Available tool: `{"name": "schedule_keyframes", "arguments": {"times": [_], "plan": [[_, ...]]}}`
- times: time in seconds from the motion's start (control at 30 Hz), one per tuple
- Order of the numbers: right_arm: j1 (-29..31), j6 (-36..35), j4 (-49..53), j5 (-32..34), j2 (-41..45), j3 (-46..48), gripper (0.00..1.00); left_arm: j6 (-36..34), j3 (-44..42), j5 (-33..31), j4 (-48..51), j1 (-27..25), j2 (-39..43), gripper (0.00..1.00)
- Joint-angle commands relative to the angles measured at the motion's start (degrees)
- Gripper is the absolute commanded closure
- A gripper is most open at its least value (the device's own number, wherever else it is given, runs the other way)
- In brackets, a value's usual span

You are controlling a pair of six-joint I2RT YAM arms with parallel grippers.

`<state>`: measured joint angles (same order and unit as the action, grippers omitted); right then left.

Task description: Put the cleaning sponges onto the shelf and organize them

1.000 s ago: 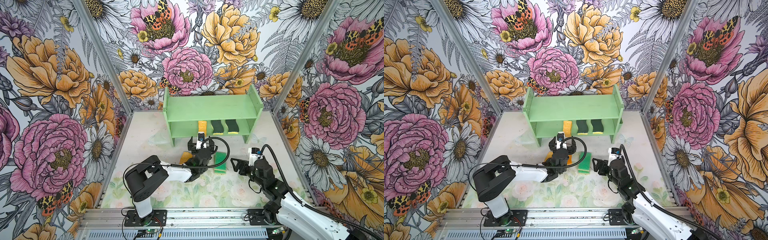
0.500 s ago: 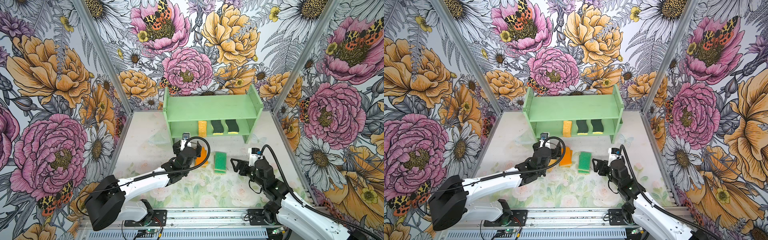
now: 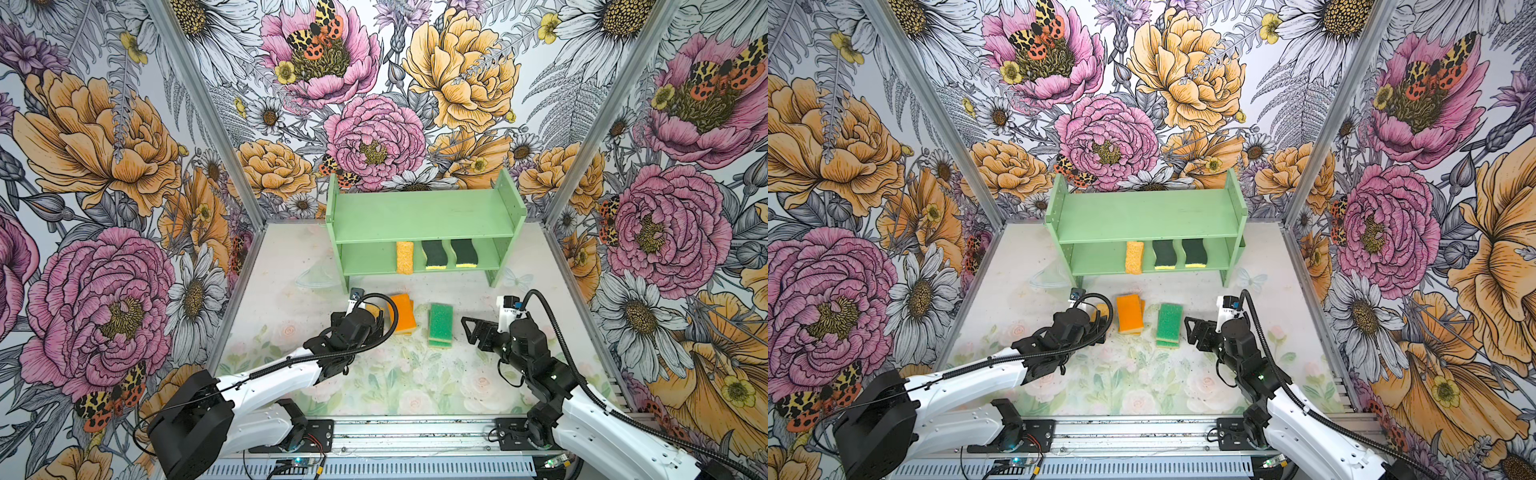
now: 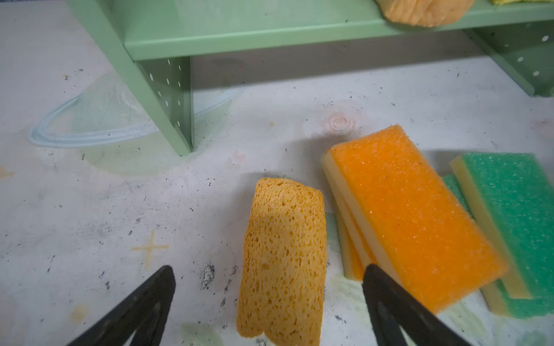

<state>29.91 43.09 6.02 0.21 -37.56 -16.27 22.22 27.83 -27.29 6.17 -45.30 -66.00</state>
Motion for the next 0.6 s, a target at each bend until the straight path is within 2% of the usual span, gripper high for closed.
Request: {"name": "schedule_keyframes", "arguments": {"times": [0.0,0.17,0.33,0.57], "plan": [[-0.47,0.77,-0.05,0.09,-0.06,-1.73,0.18,2.73,-1.77,1.92,0.60,0.81,0.89,0.01],[-0.47,0.70,-0.51,-0.36,-0.32,-1.81,0.17,5.30,-4.07,4.86,-2.37,2.88,1.31,0.01],[-0.47,0.31,-3.52,-3.53,-1.74,-1.79,0.17,7.13,-6.17,8.75,-7.06,5.08,0.11,0.01],[-0.38,0.72,-5.65,-3.73,-3.90,-1.63,0.17,5.50,-6.78,10.57,-10.37,5.30,-2.76,0.01]]}}
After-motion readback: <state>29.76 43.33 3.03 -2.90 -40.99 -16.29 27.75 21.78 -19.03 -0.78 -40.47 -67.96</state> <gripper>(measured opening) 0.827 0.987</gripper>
